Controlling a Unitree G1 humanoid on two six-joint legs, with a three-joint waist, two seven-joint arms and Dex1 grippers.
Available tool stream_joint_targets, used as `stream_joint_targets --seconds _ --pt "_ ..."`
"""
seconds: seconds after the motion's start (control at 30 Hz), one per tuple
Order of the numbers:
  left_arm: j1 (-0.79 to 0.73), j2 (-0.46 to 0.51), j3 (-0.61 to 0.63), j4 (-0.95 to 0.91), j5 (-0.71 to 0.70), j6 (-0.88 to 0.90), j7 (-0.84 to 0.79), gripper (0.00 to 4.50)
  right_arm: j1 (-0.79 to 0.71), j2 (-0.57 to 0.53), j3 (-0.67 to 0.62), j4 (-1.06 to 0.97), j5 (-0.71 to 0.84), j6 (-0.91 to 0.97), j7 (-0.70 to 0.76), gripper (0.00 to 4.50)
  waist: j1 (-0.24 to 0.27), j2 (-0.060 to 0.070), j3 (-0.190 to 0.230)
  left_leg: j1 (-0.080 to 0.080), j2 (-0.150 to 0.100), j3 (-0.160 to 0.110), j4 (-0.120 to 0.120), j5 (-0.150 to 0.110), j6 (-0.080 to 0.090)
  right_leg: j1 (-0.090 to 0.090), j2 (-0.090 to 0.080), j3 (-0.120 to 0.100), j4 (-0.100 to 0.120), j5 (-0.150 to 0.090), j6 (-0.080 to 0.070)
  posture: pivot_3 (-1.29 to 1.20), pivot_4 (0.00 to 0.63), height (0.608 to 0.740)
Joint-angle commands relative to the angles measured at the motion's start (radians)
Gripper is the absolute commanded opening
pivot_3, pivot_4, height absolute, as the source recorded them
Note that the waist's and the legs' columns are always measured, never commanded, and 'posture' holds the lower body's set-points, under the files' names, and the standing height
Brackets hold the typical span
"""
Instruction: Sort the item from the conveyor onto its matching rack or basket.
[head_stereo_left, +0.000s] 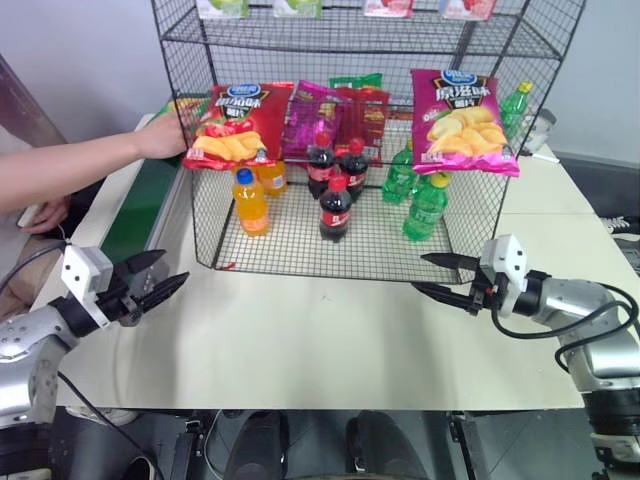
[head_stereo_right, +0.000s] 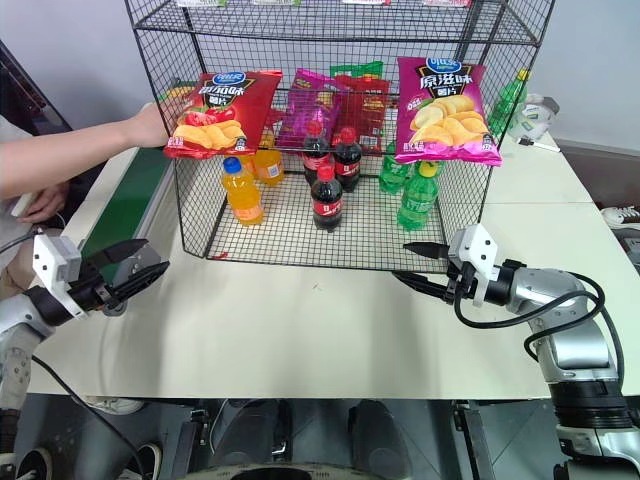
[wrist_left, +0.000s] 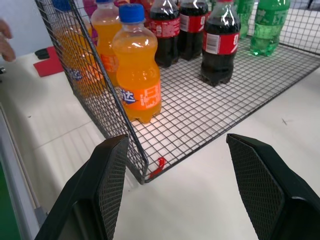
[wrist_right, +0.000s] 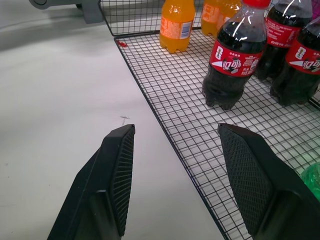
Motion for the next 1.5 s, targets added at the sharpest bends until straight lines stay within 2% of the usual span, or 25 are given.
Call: stream_joint_targets --seconds 0.03,0.4,0.7,0.77,0.87,0.97,1.07,1.17,1.5 --pt "0.011 0.014 0.040 -0.038 -0.013 -0.010 0.005 3.33 -0.017 -0.007 0.001 -0.012 0.002 -0.011 0.008 2.73 0.000 0.000 0.000 0.000 0.000 0.000 0.000 0.000 0.000 0.000 0.000 0.000 0.000 0.000 0.000 0.00 0.150 0.739" --pt "0.050 0.007 0.080 -0.054 0.000 -0.040 0.037 3.33 -0.052 0.009 0.007 -0.017 0.052 0.041 0.027 2.73 -0.001 0.000 0.000 0.000 0.000 0.000 0.000 0.000 0.000 0.000 0.000 0.000 0.000 0.000 0.000 0.00 0.150 0.739" --pt "0.145 -0.017 0.136 -0.110 0.078 -0.197 0.109 3.33 -0.128 0.057 0.060 -0.044 0.112 0.146 0.041 2.73 -0.002 0.000 0.000 0.000 0.000 0.000 0.000 0.000 0.000 0.000 -0.001 0.000 0.000 0.000 0.000 0.00 0.150 0.739" --pt "0.188 -0.026 0.165 -0.140 0.097 -0.226 0.137 3.33 -0.159 0.073 0.065 -0.062 0.180 0.213 0.058 3.29 -0.004 0.000 0.000 0.000 0.000 0.000 0.000 0.000 0.000 0.000 -0.001 0.000 0.000 0.000 0.000 0.00 0.150 0.739" --pt "0.251 -0.037 0.201 -0.174 0.113 -0.247 0.163 3.33 -0.193 0.104 0.098 -0.083 0.196 0.228 0.078 4.46 -0.004 0.000 0.000 0.000 0.001 0.000 0.000 0.000 0.000 0.000 -0.001 0.000 0.000 0.000 0.000 0.00 0.150 0.739" --pt "0.288 -0.032 0.218 -0.181 0.161 -0.310 0.179 3.33 -0.205 0.120 0.136 -0.080 0.147 0.179 0.091 4.46 0.000 0.000 0.000 0.000 0.000 0.000 -0.001 0.000 0.000 0.000 -0.001 0.000 -0.001 0.000 0.000 0.00 0.150 0.739" --pt "0.307 -0.007 0.245 -0.161 0.259 -0.409 0.217 3.33 -0.212 0.123 0.172 -0.068 0.092 0.116 0.106 4.46 0.003 0.000 0.000 0.000 -0.001 0.000 0.000 -0.001 0.001 0.000 -0.002 0.000 -0.001 0.000 0.000 0.00 0.150 0.739" --pt "0.336 0.032 0.283 -0.116 0.436 -0.575 0.283 3.33 -0.231 0.142 0.177 -0.053 0.104 0.118 0.105 4.46 0.000 -0.001 0.000 -0.001 0.000 0.000 -0.001 -0.001 0.001 0.000 -0.002 -0.001 -0.001 0.000 0.000 0.00 0.150 0.739" --pt "0.471 0.059 0.373 -0.013 0.719 -0.877 0.491 3.33 -0.246 0.177 0.228 -0.004 0.062 0.044 0.159 4.46 -0.004 0.000 0.000 0.000 0.000 0.000 -0.002 -0.001 0.001 -0.001 -0.002 0.000 -0.002 0.000 -0.001 0.00 0.150 0.739"
